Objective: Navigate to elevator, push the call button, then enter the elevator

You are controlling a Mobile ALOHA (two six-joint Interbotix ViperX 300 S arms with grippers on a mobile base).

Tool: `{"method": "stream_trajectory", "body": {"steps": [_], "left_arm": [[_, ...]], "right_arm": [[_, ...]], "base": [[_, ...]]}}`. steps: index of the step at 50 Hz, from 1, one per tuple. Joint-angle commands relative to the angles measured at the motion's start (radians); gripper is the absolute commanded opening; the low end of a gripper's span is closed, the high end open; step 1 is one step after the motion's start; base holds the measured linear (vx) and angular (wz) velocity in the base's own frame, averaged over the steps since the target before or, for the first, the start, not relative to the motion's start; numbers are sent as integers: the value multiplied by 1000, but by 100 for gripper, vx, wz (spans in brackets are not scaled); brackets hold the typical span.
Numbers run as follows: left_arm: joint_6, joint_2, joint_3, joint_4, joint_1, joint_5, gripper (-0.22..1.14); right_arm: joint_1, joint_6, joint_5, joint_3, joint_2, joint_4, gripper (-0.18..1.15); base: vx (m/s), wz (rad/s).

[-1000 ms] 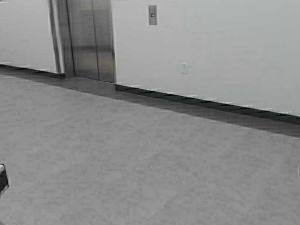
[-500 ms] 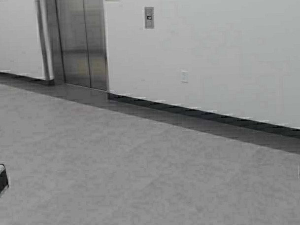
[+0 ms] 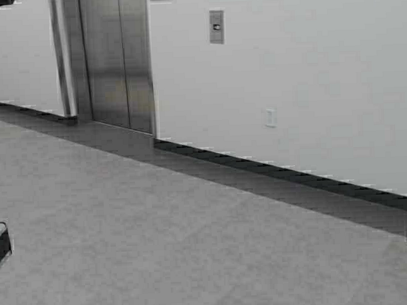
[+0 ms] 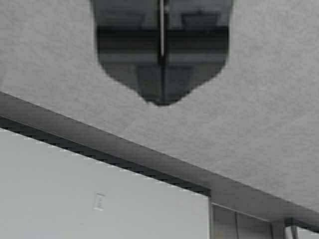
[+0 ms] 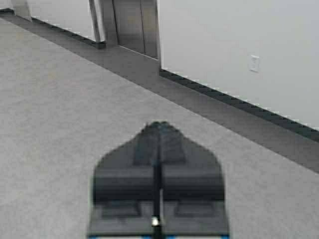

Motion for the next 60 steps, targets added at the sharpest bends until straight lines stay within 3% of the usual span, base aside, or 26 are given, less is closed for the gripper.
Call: {"method": "stream_trajectory", "body": {"steps": [1, 60], "left_arm": [[-2, -5, -21, 3, -2, -8, 3], [-2, -25, -32, 2, -20, -9, 3]], "right_arm": [[0, -2, -3, -3, 5, -2, 5], [0, 0, -3, -12, 20, -3, 5]], "base": [[77, 12], [73, 1]]}}
